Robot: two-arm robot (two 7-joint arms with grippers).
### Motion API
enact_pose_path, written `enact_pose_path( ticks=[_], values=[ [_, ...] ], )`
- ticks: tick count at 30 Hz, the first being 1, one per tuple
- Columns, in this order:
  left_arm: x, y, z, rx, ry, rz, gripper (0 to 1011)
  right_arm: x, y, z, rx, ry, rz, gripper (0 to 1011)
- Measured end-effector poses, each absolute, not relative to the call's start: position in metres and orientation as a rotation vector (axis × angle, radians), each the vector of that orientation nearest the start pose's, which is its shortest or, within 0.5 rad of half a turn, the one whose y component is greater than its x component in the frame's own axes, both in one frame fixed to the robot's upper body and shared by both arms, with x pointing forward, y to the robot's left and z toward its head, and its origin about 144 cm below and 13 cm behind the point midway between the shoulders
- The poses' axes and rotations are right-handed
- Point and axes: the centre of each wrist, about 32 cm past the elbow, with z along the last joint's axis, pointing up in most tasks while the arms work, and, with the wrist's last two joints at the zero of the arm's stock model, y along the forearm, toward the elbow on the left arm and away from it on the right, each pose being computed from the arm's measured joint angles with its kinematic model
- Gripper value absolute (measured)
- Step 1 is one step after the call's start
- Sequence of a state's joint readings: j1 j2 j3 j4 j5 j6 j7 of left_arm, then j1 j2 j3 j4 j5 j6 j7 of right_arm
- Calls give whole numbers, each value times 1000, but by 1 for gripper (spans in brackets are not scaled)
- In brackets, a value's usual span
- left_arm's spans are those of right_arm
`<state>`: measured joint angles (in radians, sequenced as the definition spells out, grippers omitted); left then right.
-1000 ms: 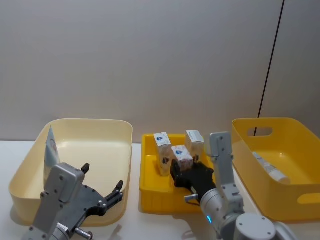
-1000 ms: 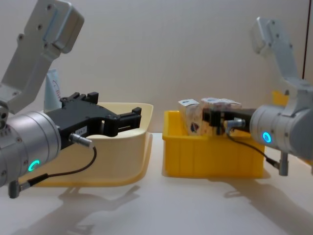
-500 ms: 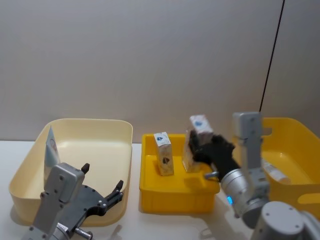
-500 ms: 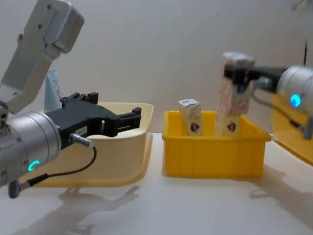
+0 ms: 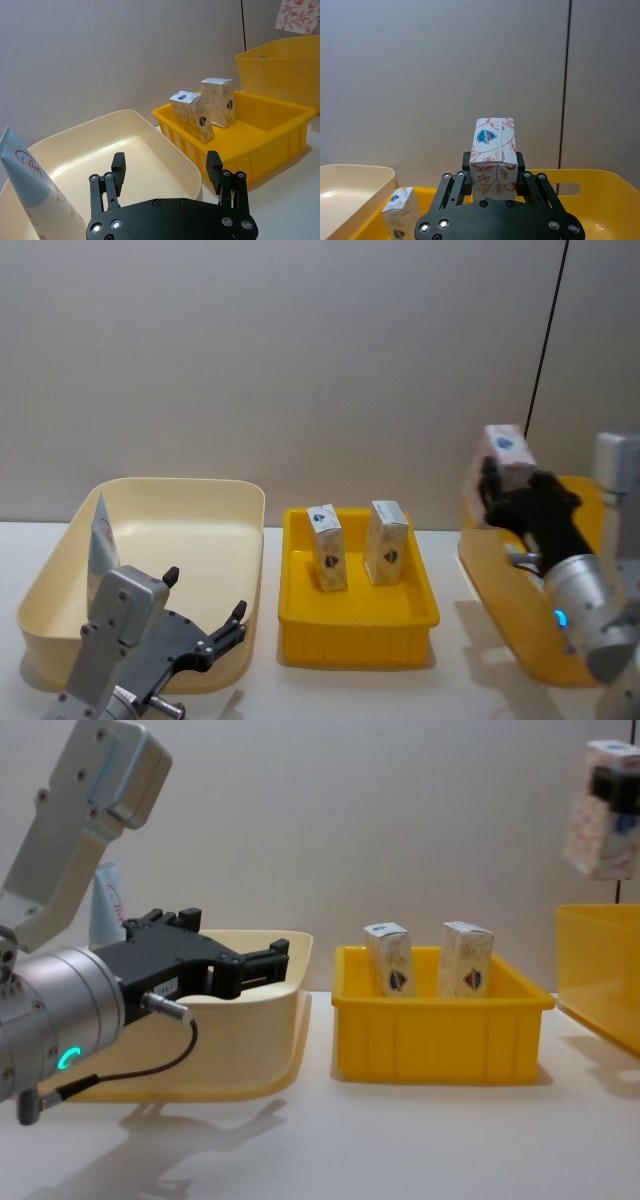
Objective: Bimanual collaborative sorting of washing and personal care products
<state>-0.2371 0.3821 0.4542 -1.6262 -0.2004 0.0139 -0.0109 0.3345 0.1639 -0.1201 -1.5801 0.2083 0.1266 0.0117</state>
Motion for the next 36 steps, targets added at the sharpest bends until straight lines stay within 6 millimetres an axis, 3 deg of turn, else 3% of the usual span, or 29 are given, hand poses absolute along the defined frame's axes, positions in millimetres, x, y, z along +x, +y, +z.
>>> enact_pose_path(
  ticks=[11, 36],
  values=[
    [492, 198, 1204, 61, -268, 1124, 1003, 516, -265, 1268, 100, -83, -1516, 449],
    [492, 198, 1204, 61, -268, 1124, 1002, 499, -279, 1262, -38, -40, -1637, 449]
  ],
)
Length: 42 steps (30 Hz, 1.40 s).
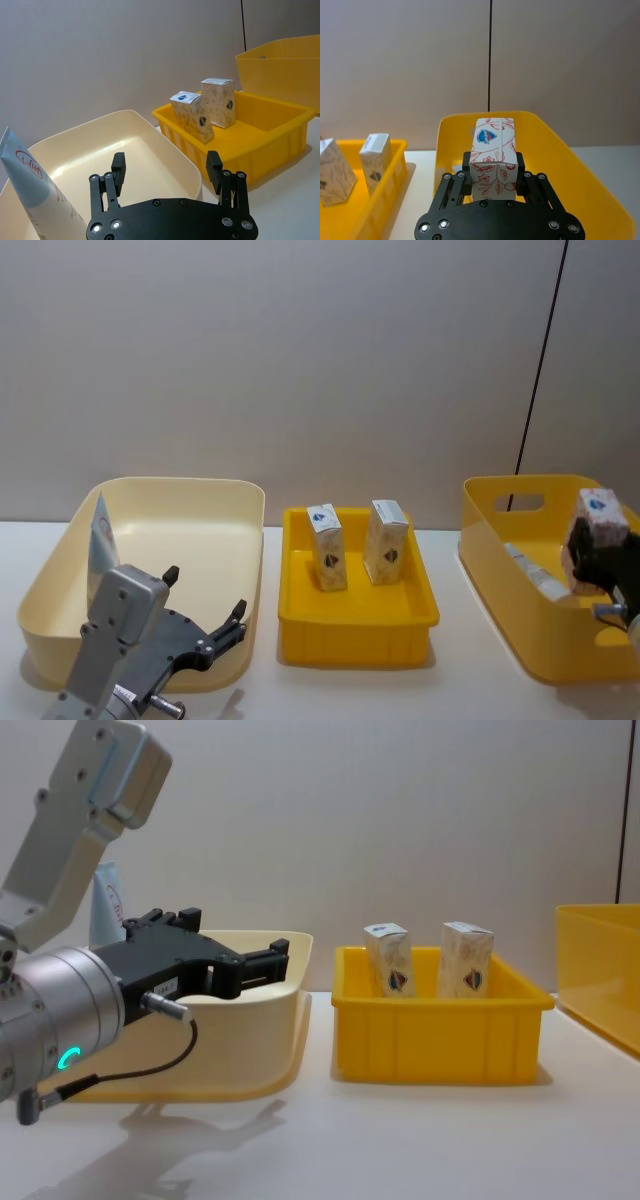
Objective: Bimanual collaborative sorting of washing and personal care products
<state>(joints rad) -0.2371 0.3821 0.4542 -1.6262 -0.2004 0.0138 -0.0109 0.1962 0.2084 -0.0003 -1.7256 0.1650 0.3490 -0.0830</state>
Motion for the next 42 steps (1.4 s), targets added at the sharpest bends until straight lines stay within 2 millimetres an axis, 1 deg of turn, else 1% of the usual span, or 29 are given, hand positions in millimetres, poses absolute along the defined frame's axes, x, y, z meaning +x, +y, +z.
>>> enact_pose_path(
  ticks=[10, 14, 16, 17, 20, 22, 25, 27, 28, 30, 42],
  values=[
    [492, 198, 1204, 61, -268, 1124, 1003, 501, -278, 1252, -99, 28, -1653, 450],
    [492, 198, 1204, 61, -268, 1124, 1003, 502, -278, 1249, -112, 44, -1656, 534],
    [492, 198, 1204, 61, -268, 1124, 1003, 502, -277, 1248, -118, 51, -1657, 612],
    [492, 198, 1204, 61, -268, 1124, 1003, 503, -277, 1248, -120, 54, -1658, 624],
    [492, 198, 1204, 61, -268, 1124, 1003, 503, -277, 1246, -127, 62, -1660, 749],
    [492, 198, 1204, 61, -268, 1124, 1003, 503, -277, 1246, -129, 64, -1660, 786],
    [492, 198, 1204, 61, -268, 1124, 1004, 503, -277, 1245, -132, 68, -1660, 876],
    [492, 198, 1204, 61, -268, 1124, 1003, 503, -277, 1245, -134, 70, -1661, 909],
    [492, 198, 1204, 61, -268, 1124, 1003, 503, -277, 1245, -135, 71, -1661, 955],
    [492, 198, 1204, 61, -268, 1124, 1004, 503, -277, 1245, -135, 71, -1661, 998],
    [492, 198, 1204, 61, -268, 1124, 1003, 498, -278, 1247, -56, -1, -1640, 1001]
  ],
)
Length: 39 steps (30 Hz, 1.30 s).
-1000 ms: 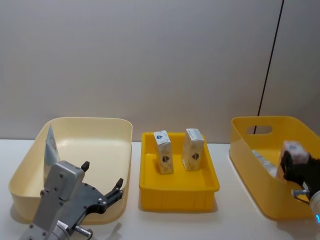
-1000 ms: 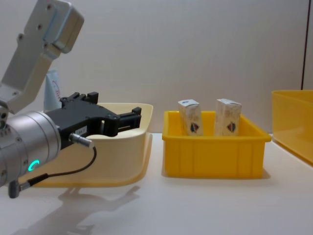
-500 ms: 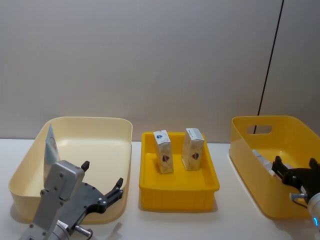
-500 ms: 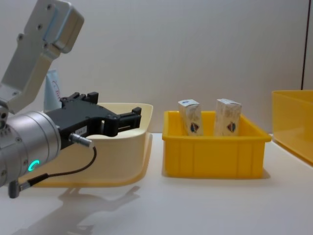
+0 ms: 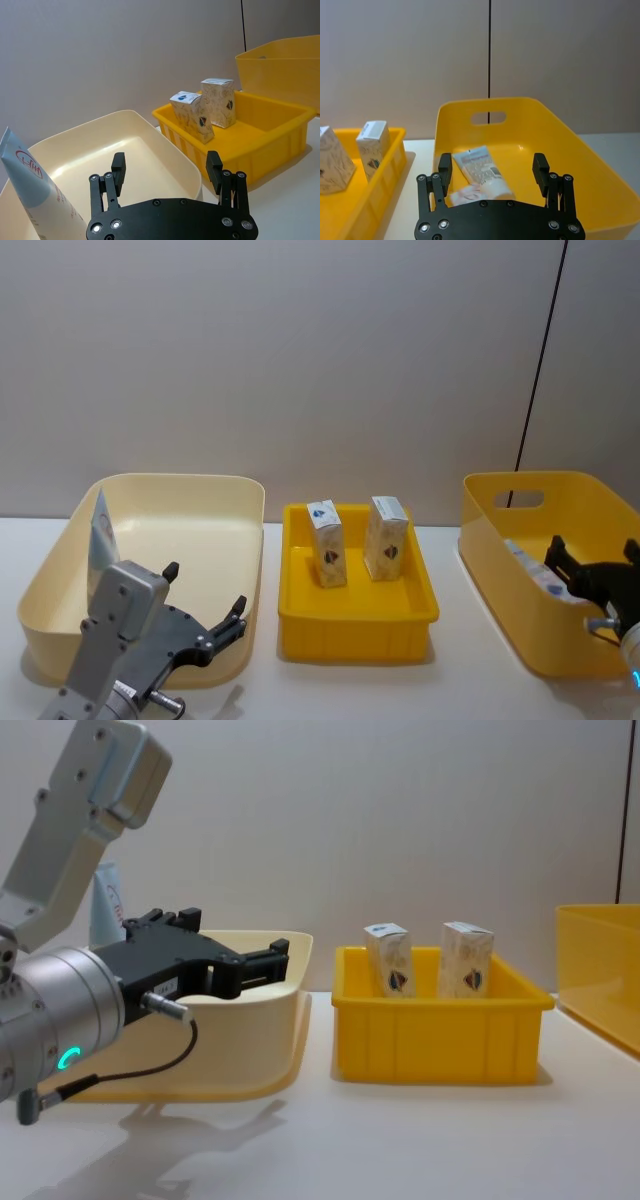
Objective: Bimanual collaborative sorting of washing and personal care products
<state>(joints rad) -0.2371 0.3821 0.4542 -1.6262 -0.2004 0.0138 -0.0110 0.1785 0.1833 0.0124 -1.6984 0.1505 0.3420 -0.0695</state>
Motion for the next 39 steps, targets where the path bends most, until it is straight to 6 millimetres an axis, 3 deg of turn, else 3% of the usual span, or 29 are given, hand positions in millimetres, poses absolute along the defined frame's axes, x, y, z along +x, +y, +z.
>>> enact_pose_path(
  ticks=[24, 30, 39],
  values=[
    [492, 198, 1204, 61, -268, 1124, 1003, 486, -284, 1257, 148, -183, -1564, 1001],
    [492, 198, 1204, 61, -268, 1124, 1003, 482, -277, 1249, 129, -175, -1520, 1001],
    [492, 198, 1204, 61, -268, 1124, 1003, 467, -257, 1221, 78, -137, -1379, 1001]
  ],
)
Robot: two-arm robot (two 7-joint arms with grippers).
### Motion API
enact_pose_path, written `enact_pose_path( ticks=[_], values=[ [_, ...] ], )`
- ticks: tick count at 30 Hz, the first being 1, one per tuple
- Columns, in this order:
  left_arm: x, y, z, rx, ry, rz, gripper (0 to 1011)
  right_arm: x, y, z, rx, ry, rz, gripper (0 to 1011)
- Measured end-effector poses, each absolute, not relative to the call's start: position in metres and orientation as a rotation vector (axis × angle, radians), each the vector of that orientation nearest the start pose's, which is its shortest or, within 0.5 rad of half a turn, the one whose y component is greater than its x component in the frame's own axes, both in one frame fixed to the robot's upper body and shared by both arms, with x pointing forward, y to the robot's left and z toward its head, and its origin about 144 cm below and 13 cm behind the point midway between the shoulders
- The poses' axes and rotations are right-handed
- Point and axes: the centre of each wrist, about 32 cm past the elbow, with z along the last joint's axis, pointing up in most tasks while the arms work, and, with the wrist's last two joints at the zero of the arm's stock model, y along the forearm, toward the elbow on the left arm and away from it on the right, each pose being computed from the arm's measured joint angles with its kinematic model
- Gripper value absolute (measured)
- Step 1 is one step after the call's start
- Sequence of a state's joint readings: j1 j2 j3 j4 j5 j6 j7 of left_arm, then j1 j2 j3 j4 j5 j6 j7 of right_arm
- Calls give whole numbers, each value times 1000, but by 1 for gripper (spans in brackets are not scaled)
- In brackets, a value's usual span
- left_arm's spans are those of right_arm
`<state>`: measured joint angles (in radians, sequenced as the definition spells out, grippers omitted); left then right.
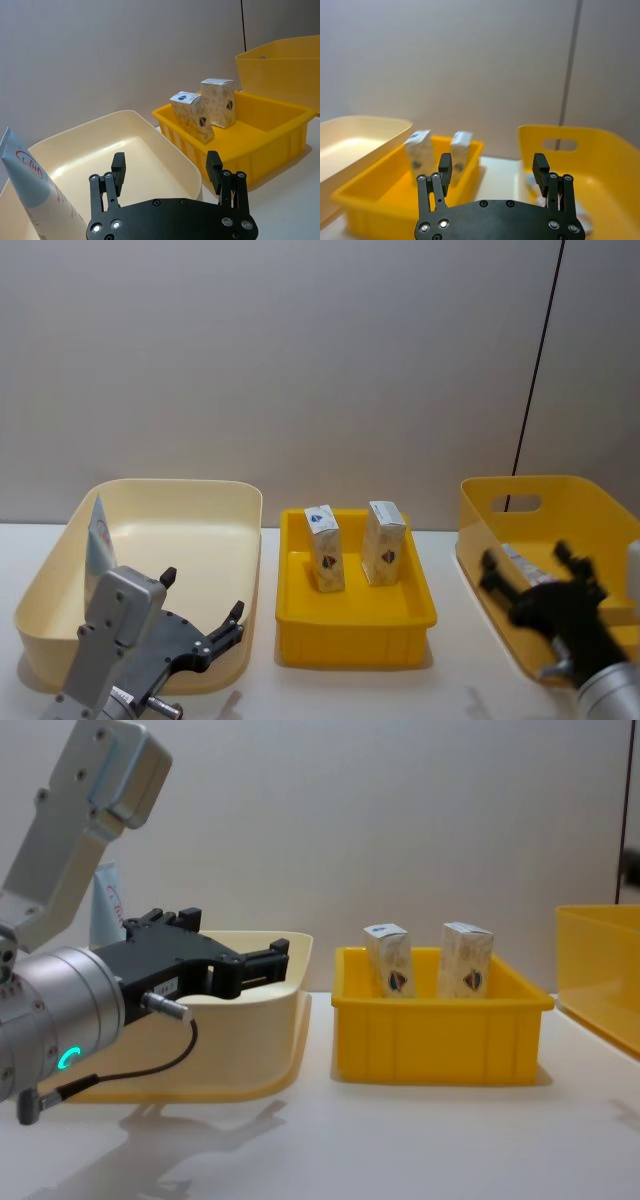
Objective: Bimanual collaborative sorting of washing and personal care products
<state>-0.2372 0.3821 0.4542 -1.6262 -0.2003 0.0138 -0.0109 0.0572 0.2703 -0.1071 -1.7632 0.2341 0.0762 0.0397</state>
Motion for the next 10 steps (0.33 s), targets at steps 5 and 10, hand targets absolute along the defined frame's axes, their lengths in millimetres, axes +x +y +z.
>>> enact_pose_path(
  ticks=[5, 10],
  values=[
    [492, 198, 1204, 61, -268, 1124, 1004, 455, -246, 1204, 48, -106, -1295, 1001],
    [492, 198, 1204, 61, -268, 1124, 1003, 446, -239, 1192, 32, -82, -1243, 1001]
  ],
)
